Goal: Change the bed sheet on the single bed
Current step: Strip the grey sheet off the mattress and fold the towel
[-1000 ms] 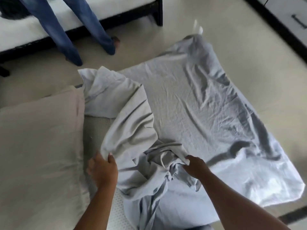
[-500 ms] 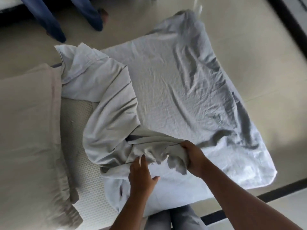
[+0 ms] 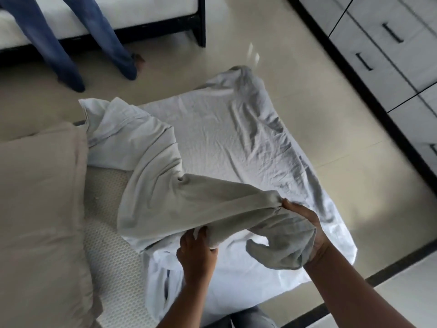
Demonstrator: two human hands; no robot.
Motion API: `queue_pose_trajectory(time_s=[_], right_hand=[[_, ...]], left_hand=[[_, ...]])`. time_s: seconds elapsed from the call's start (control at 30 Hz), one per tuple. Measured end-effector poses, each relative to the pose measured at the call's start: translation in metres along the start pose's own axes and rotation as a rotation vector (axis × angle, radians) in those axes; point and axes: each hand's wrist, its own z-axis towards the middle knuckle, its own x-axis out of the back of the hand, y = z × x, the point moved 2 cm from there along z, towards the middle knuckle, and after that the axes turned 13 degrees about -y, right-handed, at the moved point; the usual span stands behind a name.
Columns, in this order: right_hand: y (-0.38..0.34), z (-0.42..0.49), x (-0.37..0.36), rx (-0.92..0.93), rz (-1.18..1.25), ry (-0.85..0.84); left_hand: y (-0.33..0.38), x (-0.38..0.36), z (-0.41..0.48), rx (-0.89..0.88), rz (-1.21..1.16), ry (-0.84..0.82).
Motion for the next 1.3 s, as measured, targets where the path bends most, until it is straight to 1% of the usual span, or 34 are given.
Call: queue_pose_trajectory(time_s=[0.03, 0.07, 0.1, 0.13, 0.2, 0.27, 0.3, 0.33, 0.37, 0.4, 0.43, 0.47, 0.5, 0.53, 0.57, 0.63, 0.67, 0.73, 0.77, 0.87, 0.93, 1.0, 1.03, 1.07, 1.13, 1.17, 1.2, 1.23, 1.27, 1.3], right_hand=[[-0.005, 0.0, -0.01, 0.014, 0.001, -0.016], [-0.008, 0.001, -0.012, 0.007, 0.019, -0.014], [-0.012, 0.002, -0.01, 0.005, 0.018, 0.017], [-0.017, 0.002, -0.005, 0.032, -0.033, 0.089], [-0.023, 0.001, 0.02, 0.091, -0.178, 0.256], [-0.03, -0.002, 0.029, 0.107, -0.358, 0.335], [-0.034, -0.005, 0.031, 0.07, -0.48, 0.367], [-0.037, -0.008, 0.03, -0.008, -0.658, 0.398], [-0.041, -0.012, 0.033, -0.113, -0.896, 0.441], [-0.048, -0.016, 0.037, -0.248, -1.212, 0.511], [-0.056, -0.021, 0.045, -0.421, -1.55, 0.598], [-0.065, -0.028, 0.051, -0.608, -1.853, 0.645], [-0.071, -0.034, 0.06, -0.735, -2.056, 0.664], [-0.078, -0.042, 0.065, -0.783, -2.152, 0.699], [-0.084, -0.051, 0.068, -0.75, -2.157, 0.779], [-0.098, -0.07, 0.057, -0.604, -2.08, 1.031], [-0.101, -0.077, 0.053, -0.51, -2.025, 1.136], [-0.112, -0.096, 0.052, -0.371, -1.927, 1.275], [-0.114, -0.1, 0.056, -0.31, -1.832, 1.336], [-0.123, -0.129, 0.072, -0.074, -1.496, 1.443], [-0.13, -0.155, 0.09, 0.014, -1.33, 1.489], [-0.136, -0.171, 0.108, 0.162, -1.145, 1.52], [-0.138, -0.176, 0.114, 0.277, -0.952, 1.514], [-0.143, -0.182, 0.122, 0.43, -0.7, 1.462], [-0.159, -0.198, 0.14, 0.649, -0.21, 1.304], [-0.17, -0.206, 0.154, 0.684, -0.091, 1.209], [-0.182, -0.215, 0.171, 0.707, -0.051, 1.115], [-0.196, -0.224, 0.178, 0.693, -0.041, 1.044], [-0.208, -0.23, 0.182, 0.719, 0.002, 0.973], [-0.219, -0.236, 0.182, 0.708, -0.017, 0.953]], left_hand=[[0.0, 0.004, 0.003, -0.003, -0.049, 0.01], [0.001, 0.008, 0.005, -0.02, -0.107, -0.017], [0.003, 0.011, 0.006, -0.029, -0.181, -0.018], [0.008, 0.015, 0.006, -0.013, -0.272, -0.013], [0.015, 0.021, 0.001, 0.021, -0.466, -0.073], [0.021, 0.028, -0.007, -0.035, -0.581, -0.131], [0.023, 0.033, -0.013, -0.077, -0.594, -0.154], [0.024, 0.037, -0.018, -0.115, -0.579, -0.189], [0.023, 0.039, -0.023, -0.149, -0.534, -0.224], [0.022, 0.042, -0.027, -0.173, -0.483, -0.263], [0.019, 0.042, -0.031, -0.188, -0.433, -0.305], [0.014, 0.043, -0.036, -0.205, -0.376, -0.353], [0.012, 0.046, -0.041, -0.223, -0.329, -0.406], [0.008, 0.048, -0.045, -0.229, -0.27, -0.459], [0.004, 0.049, -0.049, -0.229, -0.181, -0.507], [0.0, 0.053, -0.058, -0.208, 0.032, -0.556], [-0.002, 0.053, -0.061, -0.196, 0.088, -0.558], [0.008, 0.052, -0.069, -0.159, 0.11, -0.557], [0.009, 0.052, -0.071, -0.143, 0.116, -0.558], [0.025, 0.045, -0.079, -0.132, 0.136, -0.584], [0.046, 0.038, -0.09, -0.136, 0.159, -0.596], [0.069, 0.028, -0.098, -0.145, 0.165, -0.592], [0.081, 0.023, -0.101, -0.14, 0.181, -0.596], [0.095, 0.017, -0.104, -0.121, 0.198, -0.6], [0.123, 0.005, -0.111, -0.093, 0.245, -0.625], [0.136, -0.001, -0.115, -0.079, 0.26, -0.639], [0.147, -0.008, -0.118, -0.067, 0.272, -0.645], [0.161, -0.015, -0.121, -0.053, 0.281, -0.636], [0.17, -0.021, -0.123, -0.034, 0.284, -0.617], [0.181, -0.026, -0.124, -0.016, 0.291, -0.6]])
